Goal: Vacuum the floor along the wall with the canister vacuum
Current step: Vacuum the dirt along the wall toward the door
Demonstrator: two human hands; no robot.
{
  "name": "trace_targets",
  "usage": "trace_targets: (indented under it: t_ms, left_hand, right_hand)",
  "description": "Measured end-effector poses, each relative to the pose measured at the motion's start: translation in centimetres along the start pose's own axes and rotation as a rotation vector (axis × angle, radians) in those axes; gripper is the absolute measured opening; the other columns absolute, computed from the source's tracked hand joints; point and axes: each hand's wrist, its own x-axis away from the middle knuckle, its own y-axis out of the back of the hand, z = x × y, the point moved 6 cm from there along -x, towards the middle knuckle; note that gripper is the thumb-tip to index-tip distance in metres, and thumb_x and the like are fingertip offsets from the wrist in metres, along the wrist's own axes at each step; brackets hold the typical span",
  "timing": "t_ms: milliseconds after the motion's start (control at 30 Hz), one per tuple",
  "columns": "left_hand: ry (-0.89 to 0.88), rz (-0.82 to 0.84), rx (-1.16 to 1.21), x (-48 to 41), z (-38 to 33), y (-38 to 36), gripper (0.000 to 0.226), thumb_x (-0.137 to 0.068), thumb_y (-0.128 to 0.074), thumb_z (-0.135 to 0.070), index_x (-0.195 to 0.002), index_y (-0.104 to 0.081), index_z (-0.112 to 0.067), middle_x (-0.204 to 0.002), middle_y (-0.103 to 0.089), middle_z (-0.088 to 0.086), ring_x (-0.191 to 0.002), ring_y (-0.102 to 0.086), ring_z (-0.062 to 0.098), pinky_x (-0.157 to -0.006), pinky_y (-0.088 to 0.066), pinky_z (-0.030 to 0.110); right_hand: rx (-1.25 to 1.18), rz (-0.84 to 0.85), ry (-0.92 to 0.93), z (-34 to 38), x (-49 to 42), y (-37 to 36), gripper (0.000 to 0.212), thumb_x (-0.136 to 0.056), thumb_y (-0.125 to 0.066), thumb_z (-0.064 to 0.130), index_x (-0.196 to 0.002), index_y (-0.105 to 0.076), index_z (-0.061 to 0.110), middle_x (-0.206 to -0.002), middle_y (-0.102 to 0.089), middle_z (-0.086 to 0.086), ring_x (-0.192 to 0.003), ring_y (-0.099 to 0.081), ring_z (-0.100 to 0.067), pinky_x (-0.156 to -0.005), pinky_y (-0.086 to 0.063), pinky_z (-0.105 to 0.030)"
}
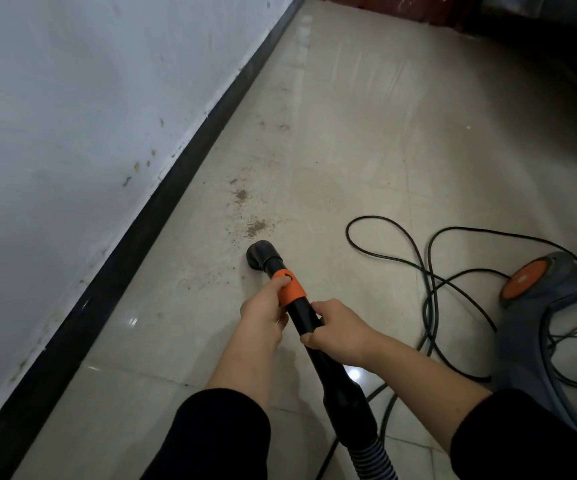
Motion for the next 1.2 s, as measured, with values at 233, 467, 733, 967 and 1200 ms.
trace_targets:
  t_ms: [233,467,733,967,1200]
  left_hand:
    - [0.001,-0.032,0.045,0.8,0.2,2.4,0.043,-0.079,-0.073,-0.014,-0.118,-0.06,-0.004,-0.114,-0.065,0.016,-0.101,-0.065,0.029,-0.091,-0.054,0.04]
    - [0.009,-0.045,0.085,1.9,0.1,4.0,0.041,-0.078,-0.071,-0.01,-0.117,-0.061,-0.003,-0.115,-0.064,0.017,-0.103,-0.064,0.031,-0.089,-0.055,0.041]
    - [0.011,-0.087,0.105,2.1,-0.2,6.2,0.043,-0.077,-0.073,-0.013,-0.117,-0.061,-0.005,-0.113,-0.066,0.014,-0.098,-0.066,0.029,-0.079,-0.055,0.035]
    - [-0.01,-0.124,0.124,2.4,-1.0,8.3,0.045,-0.077,-0.074,-0.014,-0.119,-0.059,-0.005,-0.111,-0.066,0.014,-0.092,-0.067,0.027,-0.076,-0.057,0.035]
    - [-0.033,-0.188,0.176,3.1,-1.6,9.8,0.043,-0.075,-0.074,-0.014,-0.114,-0.06,-0.003,-0.112,-0.065,0.015,-0.095,-0.066,0.029,-0.065,-0.056,0.033]
  right_hand:
    - [0.041,0.065,0.023,0.9,0.8,-1.5,0.017,-0.081,-0.062,0.009,-0.095,-0.057,0.002,-0.079,-0.056,-0.009,-0.073,-0.058,-0.025,-0.078,-0.054,-0.042]
    - [0.06,0.117,0.052,1.6,1.6,-2.6,0.013,-0.081,-0.063,0.009,-0.091,-0.056,0.004,-0.078,-0.054,-0.008,-0.073,-0.057,-0.025,-0.077,-0.053,-0.042]
    - [0.045,0.183,0.089,2.8,1.9,-3.8,0.01,-0.083,-0.063,0.007,-0.083,-0.053,0.01,-0.074,-0.053,-0.005,-0.068,-0.054,-0.02,-0.07,-0.047,-0.032]
    - [0.041,0.219,0.124,4.0,1.5,-5.3,0.009,-0.084,-0.062,0.007,-0.091,-0.056,0.006,-0.077,-0.054,-0.008,-0.07,-0.055,-0.022,-0.072,-0.049,-0.035]
    - [0.038,0.247,0.145,5.2,1.4,-6.7,0.01,-0.083,-0.062,0.005,-0.086,-0.053,0.009,-0.073,-0.052,-0.006,-0.066,-0.053,-0.021,-0.068,-0.047,-0.033]
